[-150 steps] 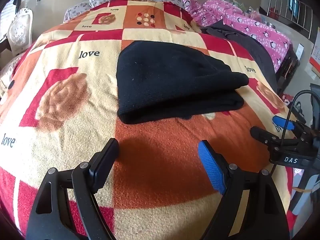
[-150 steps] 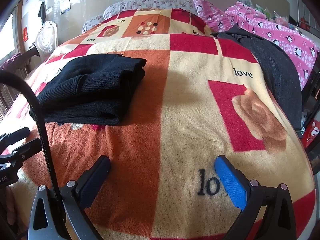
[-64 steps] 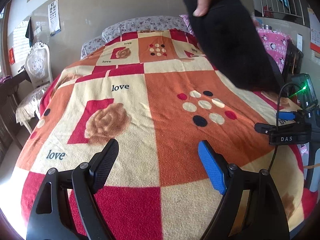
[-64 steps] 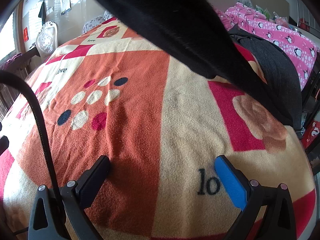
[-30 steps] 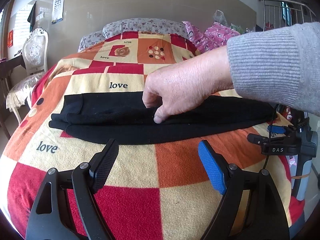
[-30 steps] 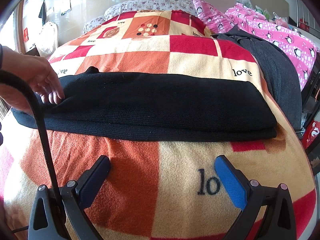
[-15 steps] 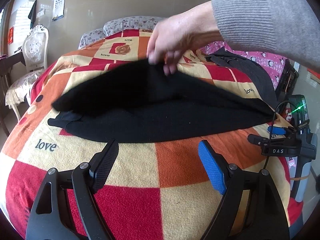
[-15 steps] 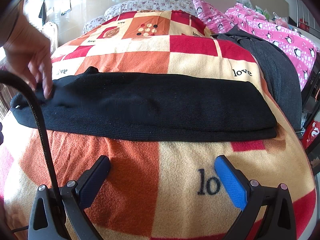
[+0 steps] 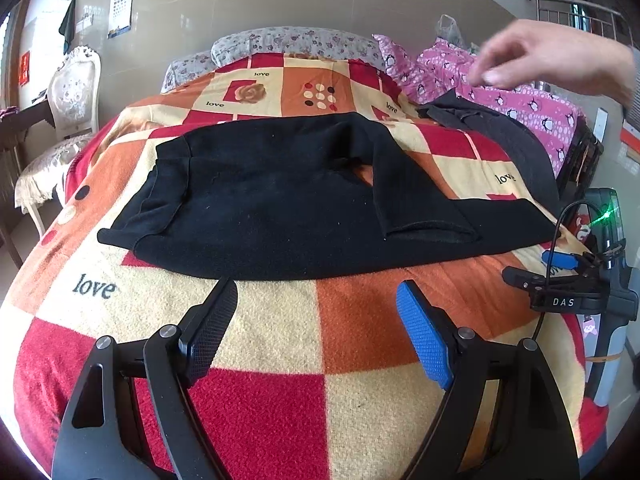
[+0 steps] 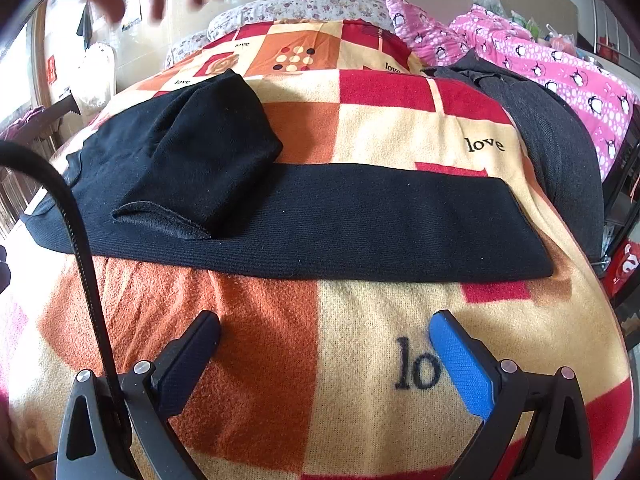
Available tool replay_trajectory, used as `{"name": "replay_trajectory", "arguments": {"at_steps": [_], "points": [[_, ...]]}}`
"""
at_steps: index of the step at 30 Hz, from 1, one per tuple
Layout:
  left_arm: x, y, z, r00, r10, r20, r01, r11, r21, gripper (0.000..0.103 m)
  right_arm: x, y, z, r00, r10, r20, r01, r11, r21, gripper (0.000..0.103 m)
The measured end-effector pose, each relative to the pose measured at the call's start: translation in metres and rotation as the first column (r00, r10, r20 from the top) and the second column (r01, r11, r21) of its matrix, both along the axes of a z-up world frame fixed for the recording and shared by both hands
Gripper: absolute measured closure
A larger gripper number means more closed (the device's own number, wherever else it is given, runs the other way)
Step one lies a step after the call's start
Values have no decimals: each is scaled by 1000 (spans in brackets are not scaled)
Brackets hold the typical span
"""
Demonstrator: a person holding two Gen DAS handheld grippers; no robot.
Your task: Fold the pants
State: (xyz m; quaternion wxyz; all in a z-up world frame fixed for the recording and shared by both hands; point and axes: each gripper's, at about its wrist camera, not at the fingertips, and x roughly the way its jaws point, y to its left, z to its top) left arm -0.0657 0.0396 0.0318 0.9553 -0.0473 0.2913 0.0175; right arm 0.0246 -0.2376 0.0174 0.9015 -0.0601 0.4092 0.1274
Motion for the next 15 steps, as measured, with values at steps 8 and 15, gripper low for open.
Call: {"name": "replay_trajectory", "arguments": {"at_steps": [8,15], "points": [[1,1,-2,1000,1,-16,-1,1000,-2,21,2,1,0,1000,0,-3,0,1000,-1,0],[5,-2,-4,999,4,-43,-3,1000,19,21,0,2,-2,1000,0,-5,0,1000,-3,0]]}}
